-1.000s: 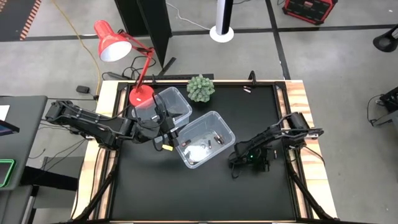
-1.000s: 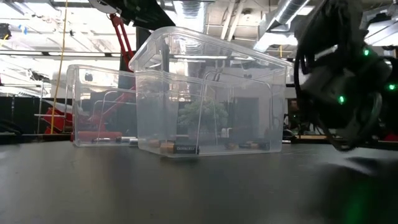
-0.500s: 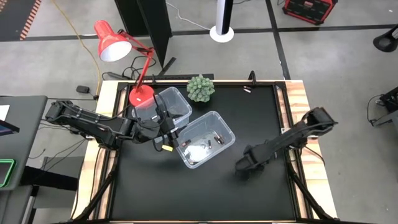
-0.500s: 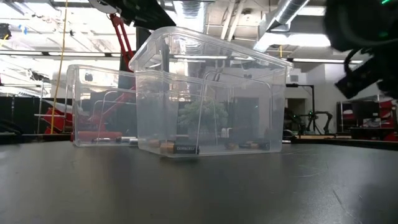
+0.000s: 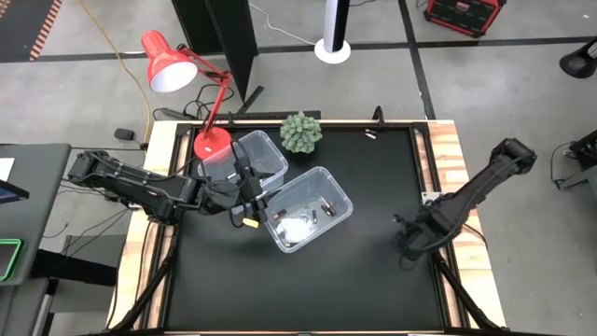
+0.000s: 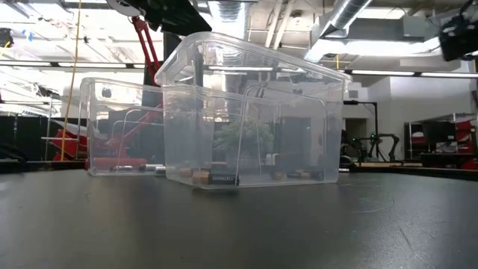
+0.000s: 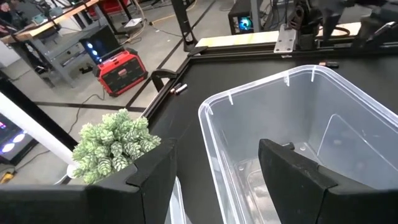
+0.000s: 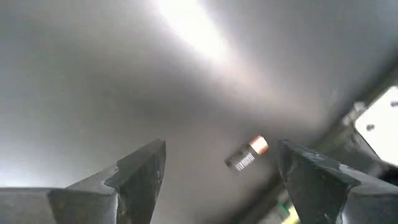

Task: Sort batteries
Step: Put the brown battery into the bottom transparent bin

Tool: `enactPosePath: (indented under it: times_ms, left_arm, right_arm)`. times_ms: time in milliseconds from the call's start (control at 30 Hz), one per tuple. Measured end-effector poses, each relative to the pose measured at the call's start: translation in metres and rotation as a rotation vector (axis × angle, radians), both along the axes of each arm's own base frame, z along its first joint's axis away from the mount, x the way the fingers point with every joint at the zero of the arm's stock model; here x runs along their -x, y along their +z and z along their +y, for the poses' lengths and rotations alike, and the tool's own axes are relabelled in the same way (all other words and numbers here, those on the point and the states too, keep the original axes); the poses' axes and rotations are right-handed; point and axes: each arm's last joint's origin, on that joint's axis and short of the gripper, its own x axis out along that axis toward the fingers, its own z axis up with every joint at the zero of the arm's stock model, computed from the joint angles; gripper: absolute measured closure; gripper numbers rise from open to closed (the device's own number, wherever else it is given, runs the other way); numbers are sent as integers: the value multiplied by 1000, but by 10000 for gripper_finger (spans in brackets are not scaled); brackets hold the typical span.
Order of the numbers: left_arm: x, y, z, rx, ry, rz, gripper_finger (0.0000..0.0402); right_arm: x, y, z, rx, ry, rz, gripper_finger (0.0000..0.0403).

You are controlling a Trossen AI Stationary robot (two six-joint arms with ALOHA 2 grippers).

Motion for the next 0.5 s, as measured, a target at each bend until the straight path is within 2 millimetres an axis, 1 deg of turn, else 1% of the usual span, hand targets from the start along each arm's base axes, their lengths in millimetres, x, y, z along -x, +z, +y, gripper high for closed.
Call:
enactPosePath:
  times_ms: [100, 133, 167, 300, 433, 500]
  left_arm:
    - [0, 0, 0, 0, 0, -1, 182]
    - [0, 0, 0, 1, 0, -2, 182]
    - [0, 0, 0, 1, 1, -2, 182]
    - [0, 1, 0, 2, 0, -9, 182]
    - [0, 1, 0, 1, 1, -6, 182]
    - [0, 1, 0, -1, 0, -5, 182]
  right_arm:
    - [15, -8, -3, -52, -111, 1, 81]
    - [18, -13, -4, -64, -154, 12, 81]
    - [18, -14, -2, -70, -174, 20, 81]
    - [14, -17, 0, -61, -296, 24, 81]
    - [5, -28, 2, -43, -377, 101, 82]
    - [0, -35, 3, -30, -390, 164, 85]
